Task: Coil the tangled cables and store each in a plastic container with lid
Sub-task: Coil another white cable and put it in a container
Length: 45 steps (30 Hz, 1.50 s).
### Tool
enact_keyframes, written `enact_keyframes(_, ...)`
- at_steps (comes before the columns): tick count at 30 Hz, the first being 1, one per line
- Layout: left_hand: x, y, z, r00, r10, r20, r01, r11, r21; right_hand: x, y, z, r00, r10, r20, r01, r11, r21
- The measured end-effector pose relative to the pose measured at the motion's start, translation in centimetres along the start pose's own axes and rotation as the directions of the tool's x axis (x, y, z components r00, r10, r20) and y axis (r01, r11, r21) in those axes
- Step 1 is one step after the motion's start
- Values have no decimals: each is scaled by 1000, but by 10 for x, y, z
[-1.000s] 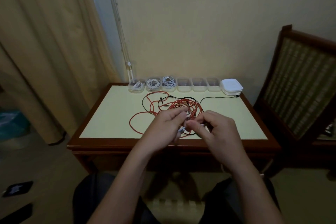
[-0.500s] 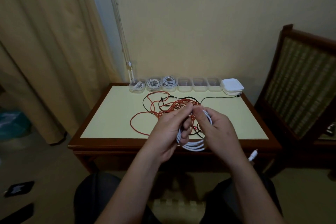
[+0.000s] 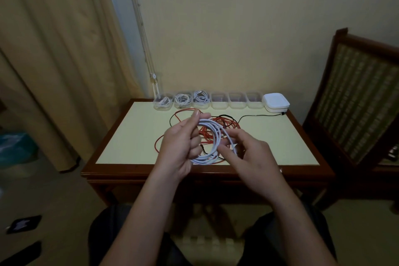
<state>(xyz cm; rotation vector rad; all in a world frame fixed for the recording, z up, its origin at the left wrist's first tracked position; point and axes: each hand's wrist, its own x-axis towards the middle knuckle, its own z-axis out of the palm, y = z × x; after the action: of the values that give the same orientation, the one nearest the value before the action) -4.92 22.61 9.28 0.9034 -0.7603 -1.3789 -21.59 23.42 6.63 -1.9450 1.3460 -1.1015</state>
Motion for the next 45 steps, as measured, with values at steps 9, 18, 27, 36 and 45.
enact_keyframes(9, 4, 20, -12, 998, -17, -58, 5, 980, -199, -4, 8, 2, 993, -97, -67, 81, 975, -207)
enact_keyframes(18, 6, 22, -14, 995, -65, -72, 42, 959, -280, -9, 6, 11, 984, -177, -7, 176, 981, -80)
enact_keyframes(27, 4, 24, -14, 987, -154, -50, 125, 922, -367, -5, 16, 13, 977, -209, -36, 173, 886, -430)
enact_keyframes(36, 0, 21, -7, 932, -283, 226, 358, 813, -460, -3, 30, 17, 955, -41, -295, -30, 972, -231)
enact_keyframes(45, -6, 11, 7, 887, -331, 322, 447, 790, -419, -4, 22, 14, 823, 322, -469, -181, 930, 321)
